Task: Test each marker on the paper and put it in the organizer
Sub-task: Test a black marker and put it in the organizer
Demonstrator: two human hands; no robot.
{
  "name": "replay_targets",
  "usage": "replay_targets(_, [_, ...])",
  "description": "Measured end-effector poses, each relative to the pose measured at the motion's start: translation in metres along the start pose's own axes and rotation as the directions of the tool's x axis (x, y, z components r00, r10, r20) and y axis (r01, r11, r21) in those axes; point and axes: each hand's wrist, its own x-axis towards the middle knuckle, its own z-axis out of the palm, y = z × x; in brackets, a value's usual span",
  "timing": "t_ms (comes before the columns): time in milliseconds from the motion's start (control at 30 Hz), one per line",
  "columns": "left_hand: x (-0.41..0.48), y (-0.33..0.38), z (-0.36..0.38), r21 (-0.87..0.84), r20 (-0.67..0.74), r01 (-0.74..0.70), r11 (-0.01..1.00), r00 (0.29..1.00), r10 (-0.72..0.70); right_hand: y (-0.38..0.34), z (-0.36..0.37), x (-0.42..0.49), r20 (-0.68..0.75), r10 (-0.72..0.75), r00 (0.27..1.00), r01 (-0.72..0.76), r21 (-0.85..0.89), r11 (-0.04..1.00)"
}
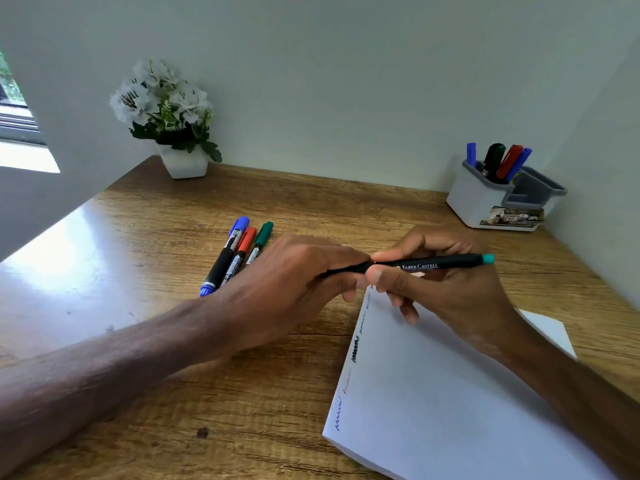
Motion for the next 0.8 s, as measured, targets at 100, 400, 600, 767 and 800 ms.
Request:
replay_targets(100, [0.001,0.004,0.001,-0.065,-0.016,0.03,0.997,0.999,-0.031,0.001,0.001,-0.001,-0.006,-0.048,0.999,0.048,0.023,0.999])
replay_targets(400, [0.005,0.013,-0.002,-0.041,-0.025,-0.024,0.999,0.999,0.023,-0.002,-0.009,0.001,0.04,-0.035,0.999,0.035,0.003,0.999])
replay_targets(600, [0.02,0.005,0.002,-0.007,-0.046,0.144,0.989,0.988,-0.145,-0.008,-0.035,0.01,-0.037,0.115,0.993,-0.116,-0.002,0.993])
replay_targets(767, [0.028,-0.003,0.0,-0.147,-0.187,0.243,0.959,0.945,-0.268,-0.005,-0.067,0.009,-0.11,0.138,0.984,-0.158,-0.206,0.966])
replay_targets(800, [0.031,0.0,0.001,-0.178,-0.197,0.235,0.955,0.943,-0.269,-0.004,-0.071,0.009,-0.095,0.135,0.986,-0.157,-0.285,0.945])
